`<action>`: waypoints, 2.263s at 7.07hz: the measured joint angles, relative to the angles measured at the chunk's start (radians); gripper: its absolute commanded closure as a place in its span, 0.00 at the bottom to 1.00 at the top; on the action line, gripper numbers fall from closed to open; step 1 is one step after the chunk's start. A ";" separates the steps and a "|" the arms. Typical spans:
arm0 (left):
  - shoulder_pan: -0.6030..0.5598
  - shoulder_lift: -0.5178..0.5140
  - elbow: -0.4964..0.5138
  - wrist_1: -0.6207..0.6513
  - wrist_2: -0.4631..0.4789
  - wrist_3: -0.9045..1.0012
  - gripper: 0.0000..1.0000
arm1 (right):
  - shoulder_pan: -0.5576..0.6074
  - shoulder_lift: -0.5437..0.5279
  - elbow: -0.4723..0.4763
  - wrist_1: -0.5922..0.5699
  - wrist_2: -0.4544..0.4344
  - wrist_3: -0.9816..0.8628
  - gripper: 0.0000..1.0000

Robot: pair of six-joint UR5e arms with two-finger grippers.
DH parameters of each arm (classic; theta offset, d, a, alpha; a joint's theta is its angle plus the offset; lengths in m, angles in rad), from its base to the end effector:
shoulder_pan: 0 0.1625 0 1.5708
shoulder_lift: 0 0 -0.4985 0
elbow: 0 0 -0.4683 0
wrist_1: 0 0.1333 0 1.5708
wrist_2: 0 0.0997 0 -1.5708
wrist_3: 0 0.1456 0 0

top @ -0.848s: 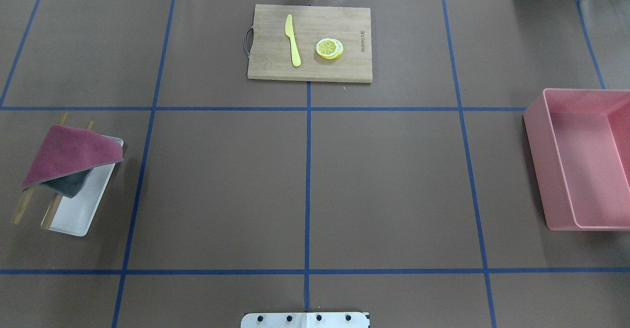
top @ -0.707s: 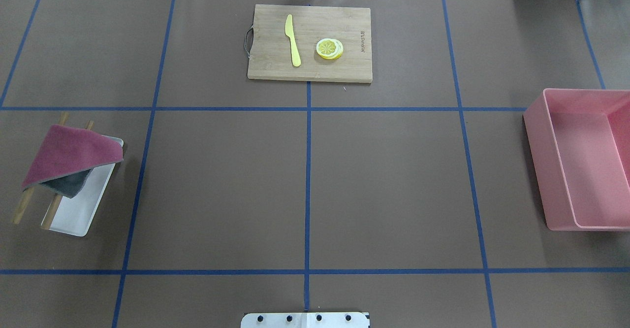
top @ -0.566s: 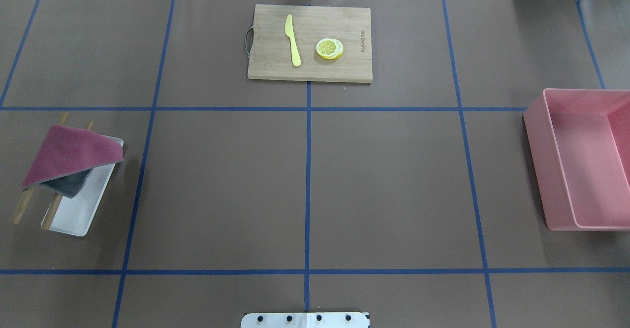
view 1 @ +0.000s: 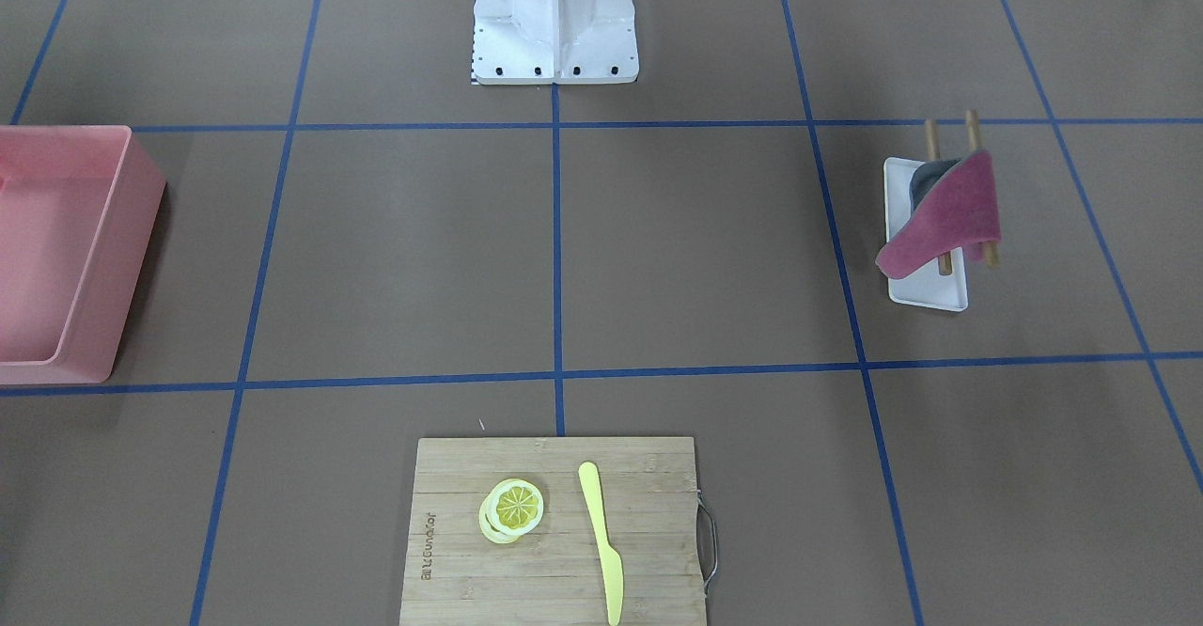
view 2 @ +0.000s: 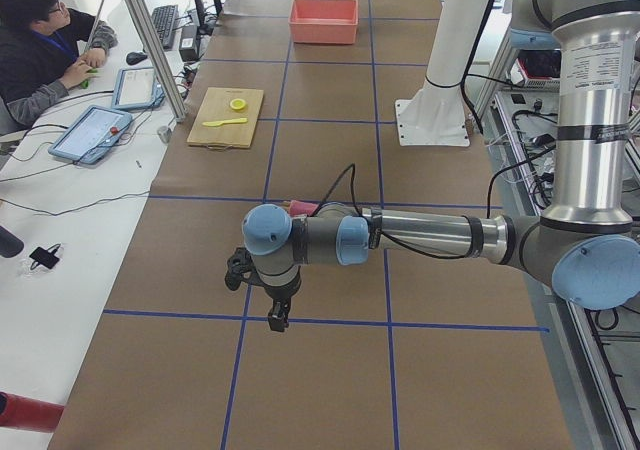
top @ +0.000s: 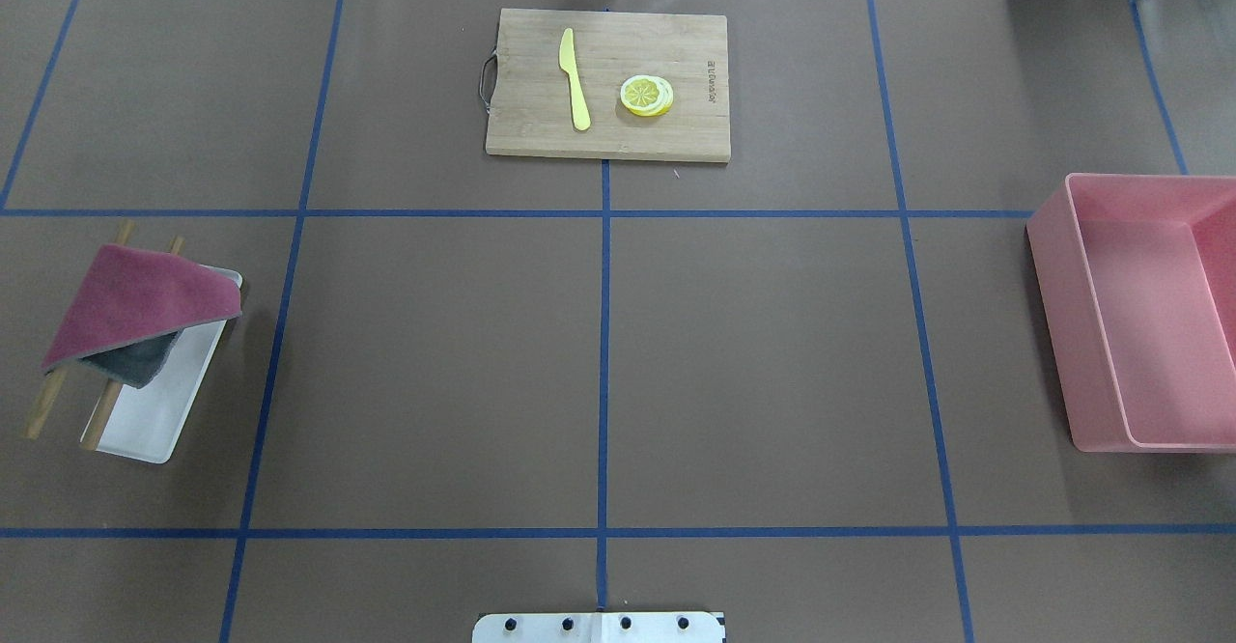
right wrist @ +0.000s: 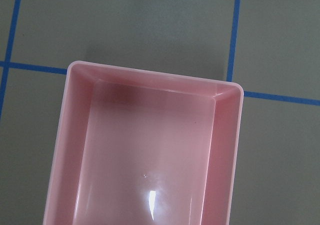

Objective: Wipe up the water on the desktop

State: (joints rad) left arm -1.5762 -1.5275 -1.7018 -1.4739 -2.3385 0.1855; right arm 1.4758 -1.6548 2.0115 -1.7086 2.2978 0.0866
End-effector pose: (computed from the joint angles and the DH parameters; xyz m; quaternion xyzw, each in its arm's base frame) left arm -0.0351 -0.5435 0.7252 0.0314 0.3732 0.0817 0.9236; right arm -0.0128 -0.5191 0.5803 0.0696 -0.3612 -0.0427 0.9289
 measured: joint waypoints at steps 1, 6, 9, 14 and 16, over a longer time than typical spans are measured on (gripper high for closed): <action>-0.001 -0.012 -0.023 -0.015 -0.003 0.000 0.01 | 0.000 -0.018 0.008 0.042 0.002 -0.005 0.00; 0.052 -0.052 -0.064 -0.355 -0.037 -0.157 0.01 | -0.081 -0.059 0.013 0.246 0.001 0.114 0.00; 0.288 0.001 -0.059 -0.580 -0.067 -0.540 0.01 | -0.191 -0.057 0.028 0.360 -0.028 0.373 0.00; 0.464 0.015 -0.051 -0.716 -0.055 -0.695 0.70 | -0.209 -0.062 0.032 0.383 -0.052 0.412 0.00; 0.473 0.010 -0.051 -0.724 -0.059 -0.698 0.94 | -0.209 -0.062 0.032 0.383 -0.057 0.412 0.00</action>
State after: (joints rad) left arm -1.1037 -1.5174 -1.7529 -2.1982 -2.3971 -0.5120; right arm 1.2671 -1.7165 2.0432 -1.3256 2.2410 0.4985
